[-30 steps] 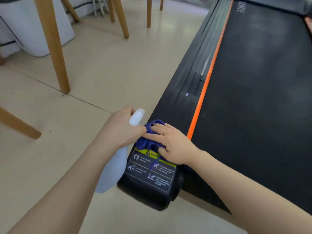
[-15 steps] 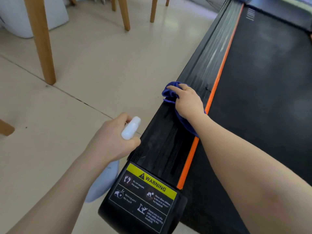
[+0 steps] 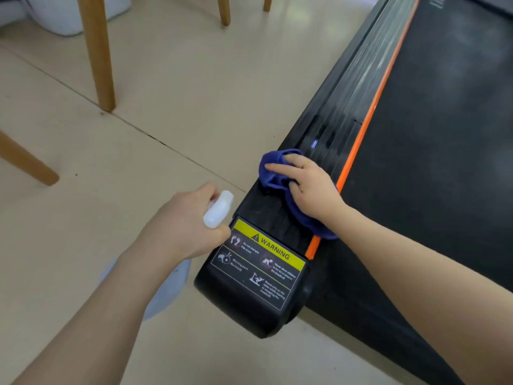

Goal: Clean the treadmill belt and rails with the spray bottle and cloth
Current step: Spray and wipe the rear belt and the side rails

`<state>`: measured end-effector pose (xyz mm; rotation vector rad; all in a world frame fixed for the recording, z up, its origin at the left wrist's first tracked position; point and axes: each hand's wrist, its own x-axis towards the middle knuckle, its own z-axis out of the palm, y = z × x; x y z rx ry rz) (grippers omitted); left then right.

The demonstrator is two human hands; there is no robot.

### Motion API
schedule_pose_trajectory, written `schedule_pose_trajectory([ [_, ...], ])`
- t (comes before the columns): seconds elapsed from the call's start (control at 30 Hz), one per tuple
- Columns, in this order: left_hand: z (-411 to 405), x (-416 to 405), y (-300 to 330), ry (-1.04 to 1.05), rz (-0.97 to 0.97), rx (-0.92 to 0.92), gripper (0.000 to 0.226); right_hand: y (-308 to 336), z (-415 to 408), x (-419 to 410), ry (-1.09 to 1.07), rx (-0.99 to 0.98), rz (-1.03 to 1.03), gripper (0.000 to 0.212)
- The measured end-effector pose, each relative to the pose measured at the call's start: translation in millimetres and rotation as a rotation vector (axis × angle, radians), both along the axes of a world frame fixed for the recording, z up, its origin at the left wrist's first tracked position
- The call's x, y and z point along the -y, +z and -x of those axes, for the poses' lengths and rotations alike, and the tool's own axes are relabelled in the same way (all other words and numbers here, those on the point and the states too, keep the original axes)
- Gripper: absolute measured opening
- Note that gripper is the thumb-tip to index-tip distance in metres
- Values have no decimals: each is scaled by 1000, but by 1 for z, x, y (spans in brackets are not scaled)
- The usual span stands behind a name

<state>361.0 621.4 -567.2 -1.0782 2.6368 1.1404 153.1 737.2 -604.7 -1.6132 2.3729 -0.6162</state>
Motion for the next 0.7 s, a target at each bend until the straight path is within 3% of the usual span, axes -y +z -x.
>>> schedule_pose_trajectory([
  [0.1, -17, -10, 7, -16, 16, 32, 24, 1, -7, 6, -99, -9, -19, 52],
  [0.37, -43, -45, 43, -53, -3, 43, 26, 23, -62, -49, 189, 206, -162, 52],
  [0.43, -39, -59, 54, -58, -24, 5, 21, 29, -58, -71, 176, 231, -152, 50],
  [0.6, -11, -117, 76, -164, -86, -122, 29, 18, -47, -184, -424, 437, 226, 54],
  [0.7, 17, -169, 74, -321, -165, -174, 40, 13, -43, -265, -637, 529, 242, 57],
])
